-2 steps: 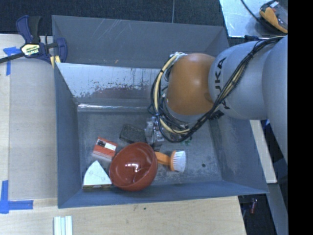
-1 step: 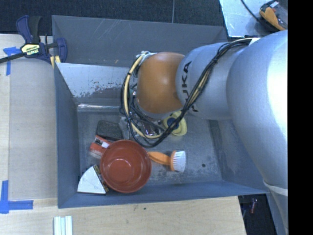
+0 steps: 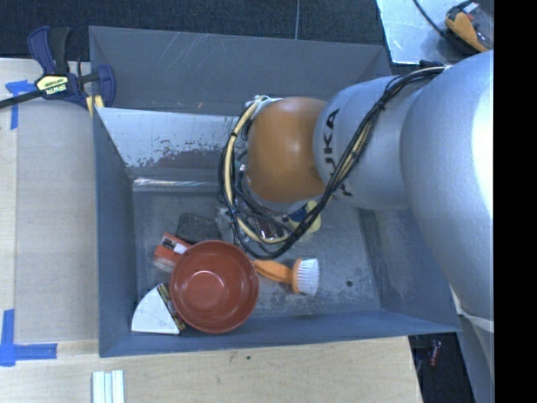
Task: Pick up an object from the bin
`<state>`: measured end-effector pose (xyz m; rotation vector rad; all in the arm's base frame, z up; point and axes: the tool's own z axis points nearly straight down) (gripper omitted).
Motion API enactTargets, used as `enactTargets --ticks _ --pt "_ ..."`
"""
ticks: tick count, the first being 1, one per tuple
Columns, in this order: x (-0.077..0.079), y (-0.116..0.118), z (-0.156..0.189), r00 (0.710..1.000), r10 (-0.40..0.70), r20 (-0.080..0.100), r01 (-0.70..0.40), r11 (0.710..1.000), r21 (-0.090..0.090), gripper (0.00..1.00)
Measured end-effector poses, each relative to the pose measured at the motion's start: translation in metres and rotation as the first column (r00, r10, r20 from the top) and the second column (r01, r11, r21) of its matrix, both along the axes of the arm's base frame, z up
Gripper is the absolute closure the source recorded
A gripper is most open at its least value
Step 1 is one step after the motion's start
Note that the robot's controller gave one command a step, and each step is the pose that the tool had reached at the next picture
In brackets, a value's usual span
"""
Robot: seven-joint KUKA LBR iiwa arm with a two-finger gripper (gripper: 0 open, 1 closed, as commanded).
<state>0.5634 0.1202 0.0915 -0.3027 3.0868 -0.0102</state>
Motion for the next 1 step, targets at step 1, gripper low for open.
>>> enactTargets --ticks 1 --pt "0.0199 0.0211 -0.0076 0.993 0.115 0.033 -0.115 0.993 0.007 1.00"
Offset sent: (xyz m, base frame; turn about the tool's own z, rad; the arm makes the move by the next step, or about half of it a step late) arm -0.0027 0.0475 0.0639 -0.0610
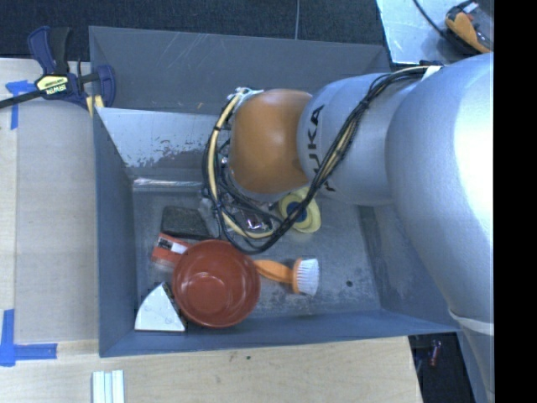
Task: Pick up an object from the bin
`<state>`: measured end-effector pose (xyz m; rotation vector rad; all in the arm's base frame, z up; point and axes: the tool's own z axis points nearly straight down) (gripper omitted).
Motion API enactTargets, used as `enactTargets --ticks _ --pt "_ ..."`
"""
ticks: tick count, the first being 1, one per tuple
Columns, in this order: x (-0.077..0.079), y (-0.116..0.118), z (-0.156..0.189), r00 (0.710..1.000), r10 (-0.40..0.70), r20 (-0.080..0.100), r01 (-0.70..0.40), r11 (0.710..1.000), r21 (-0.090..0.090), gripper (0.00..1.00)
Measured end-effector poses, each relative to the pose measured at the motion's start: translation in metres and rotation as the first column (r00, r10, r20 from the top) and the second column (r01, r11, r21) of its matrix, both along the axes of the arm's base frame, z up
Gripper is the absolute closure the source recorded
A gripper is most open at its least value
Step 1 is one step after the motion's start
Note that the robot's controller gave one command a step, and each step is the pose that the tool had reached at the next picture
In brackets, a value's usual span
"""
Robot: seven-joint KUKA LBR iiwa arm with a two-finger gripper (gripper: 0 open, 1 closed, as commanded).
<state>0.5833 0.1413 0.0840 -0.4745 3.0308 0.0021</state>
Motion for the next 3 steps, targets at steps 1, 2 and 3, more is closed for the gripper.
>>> enactTargets --ticks 1,2,3 --pt "-0.020 0.028 0.075 0.998 -0.053 -0.016 0.053 0.999 -0.005 1.00" --pt "0.009 0.039 0.090 1.000 -0.021 0.002 0.021 1.000 -0.001 1.00" --pt "-0.016 0.045 0.029 0.999 0.035 -0.012 -0.035 0.999 -0.009 1.00"
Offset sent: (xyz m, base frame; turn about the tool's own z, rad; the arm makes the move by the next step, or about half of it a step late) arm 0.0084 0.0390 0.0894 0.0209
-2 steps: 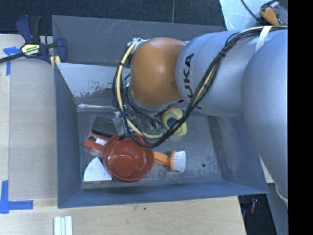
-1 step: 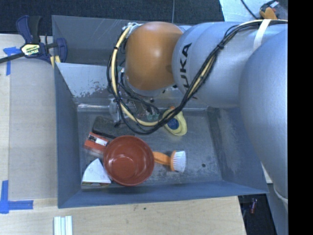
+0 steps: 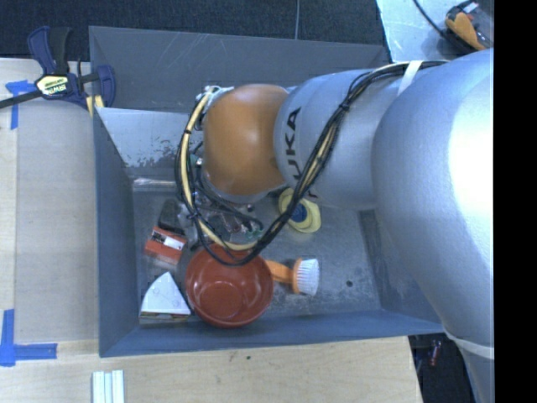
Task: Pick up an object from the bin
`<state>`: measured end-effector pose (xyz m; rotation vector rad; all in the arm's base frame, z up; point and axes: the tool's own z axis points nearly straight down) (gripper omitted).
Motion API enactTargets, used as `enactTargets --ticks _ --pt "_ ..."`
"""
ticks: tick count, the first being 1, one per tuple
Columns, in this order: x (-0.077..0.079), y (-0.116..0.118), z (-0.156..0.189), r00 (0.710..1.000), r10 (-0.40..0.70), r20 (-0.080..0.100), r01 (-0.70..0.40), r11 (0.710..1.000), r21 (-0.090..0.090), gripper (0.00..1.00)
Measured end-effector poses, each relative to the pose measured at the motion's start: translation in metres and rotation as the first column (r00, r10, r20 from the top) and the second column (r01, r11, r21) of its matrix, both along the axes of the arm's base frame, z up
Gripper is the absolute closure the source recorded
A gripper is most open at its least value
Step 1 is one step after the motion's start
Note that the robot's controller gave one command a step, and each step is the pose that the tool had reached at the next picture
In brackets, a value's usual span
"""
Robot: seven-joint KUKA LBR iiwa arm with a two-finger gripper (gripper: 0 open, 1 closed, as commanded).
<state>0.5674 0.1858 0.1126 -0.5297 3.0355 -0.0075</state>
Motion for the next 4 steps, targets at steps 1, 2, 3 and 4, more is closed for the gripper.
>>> enactTargets --ticks 1,2,3,4 --pt "0.040 0.026 0.010 0.998 -0.051 0.025 0.051 0.999 0.012 0.00" --pt "0.039 0.026 0.010 0.998 -0.051 0.024 0.051 0.999 0.012 0.00" --pt "0.004 0.042 0.143 0.998 -0.064 0.029 0.063 0.998 0.015 0.00" --pt "-0.010 0.038 0.027 1.000 0.019 0.024 -0.019 1.000 0.005 0.00"
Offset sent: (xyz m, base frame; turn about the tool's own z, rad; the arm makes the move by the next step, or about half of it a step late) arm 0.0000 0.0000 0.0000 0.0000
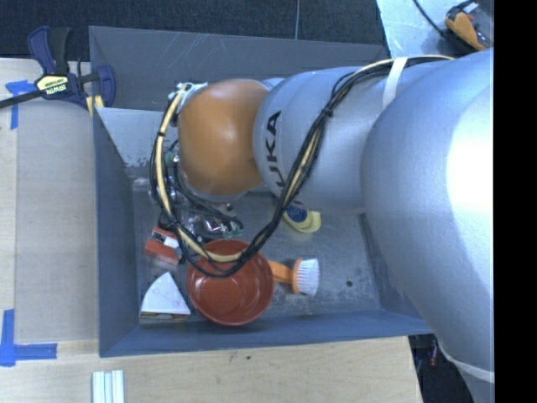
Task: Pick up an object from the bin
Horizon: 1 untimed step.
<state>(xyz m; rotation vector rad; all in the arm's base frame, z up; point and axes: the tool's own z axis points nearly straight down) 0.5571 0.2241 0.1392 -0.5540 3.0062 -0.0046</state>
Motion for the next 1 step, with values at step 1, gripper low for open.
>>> enactTargets --ticks 1 --pt "0.0167 0.0116 0.0440 1.000 0.015 0.019 -0.015 1.000 0.006 0.00"
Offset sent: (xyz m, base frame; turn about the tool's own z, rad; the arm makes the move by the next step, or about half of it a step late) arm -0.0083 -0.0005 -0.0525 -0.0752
